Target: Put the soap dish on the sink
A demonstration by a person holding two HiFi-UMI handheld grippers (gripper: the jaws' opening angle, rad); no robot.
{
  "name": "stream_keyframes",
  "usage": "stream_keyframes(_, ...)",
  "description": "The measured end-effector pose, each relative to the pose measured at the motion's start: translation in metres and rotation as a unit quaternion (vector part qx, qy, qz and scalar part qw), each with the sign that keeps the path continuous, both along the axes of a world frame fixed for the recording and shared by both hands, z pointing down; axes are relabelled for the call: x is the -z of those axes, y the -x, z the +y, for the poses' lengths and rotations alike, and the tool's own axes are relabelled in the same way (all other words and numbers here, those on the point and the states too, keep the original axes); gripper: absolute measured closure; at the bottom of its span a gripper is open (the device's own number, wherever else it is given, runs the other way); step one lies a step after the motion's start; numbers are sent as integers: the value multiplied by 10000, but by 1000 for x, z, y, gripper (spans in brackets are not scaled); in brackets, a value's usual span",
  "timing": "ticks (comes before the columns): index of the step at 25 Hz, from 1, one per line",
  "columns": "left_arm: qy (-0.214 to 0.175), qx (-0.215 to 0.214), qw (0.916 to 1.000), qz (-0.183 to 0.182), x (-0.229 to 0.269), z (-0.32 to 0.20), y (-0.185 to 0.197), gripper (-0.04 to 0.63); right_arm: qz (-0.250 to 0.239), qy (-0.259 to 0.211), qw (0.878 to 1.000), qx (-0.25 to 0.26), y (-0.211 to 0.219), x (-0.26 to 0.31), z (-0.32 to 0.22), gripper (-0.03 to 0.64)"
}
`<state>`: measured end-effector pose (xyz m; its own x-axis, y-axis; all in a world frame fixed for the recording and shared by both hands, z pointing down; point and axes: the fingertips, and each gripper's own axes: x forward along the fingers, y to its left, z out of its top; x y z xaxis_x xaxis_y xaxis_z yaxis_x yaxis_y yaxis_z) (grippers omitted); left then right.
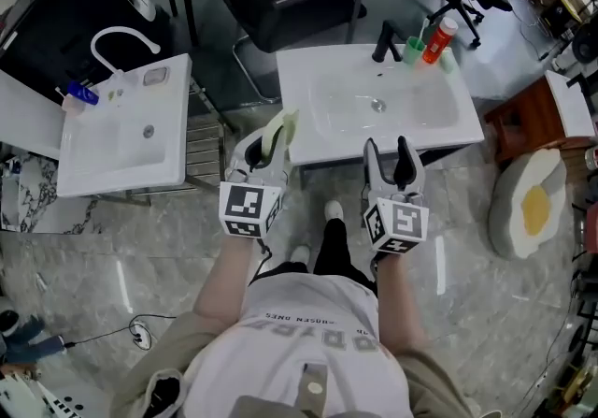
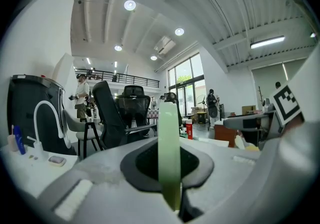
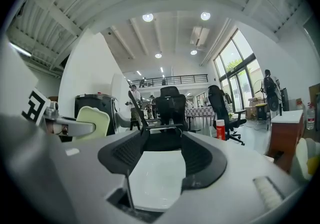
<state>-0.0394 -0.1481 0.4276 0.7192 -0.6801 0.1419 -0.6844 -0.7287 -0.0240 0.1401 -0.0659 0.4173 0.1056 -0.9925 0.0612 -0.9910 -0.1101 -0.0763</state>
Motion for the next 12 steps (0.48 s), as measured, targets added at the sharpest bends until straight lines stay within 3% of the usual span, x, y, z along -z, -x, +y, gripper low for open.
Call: stream_keyframes(12, -157, 524, 9985, 60, 17, -77, -67, 577, 13, -163, 9981, 586, -70, 16, -99, 357)
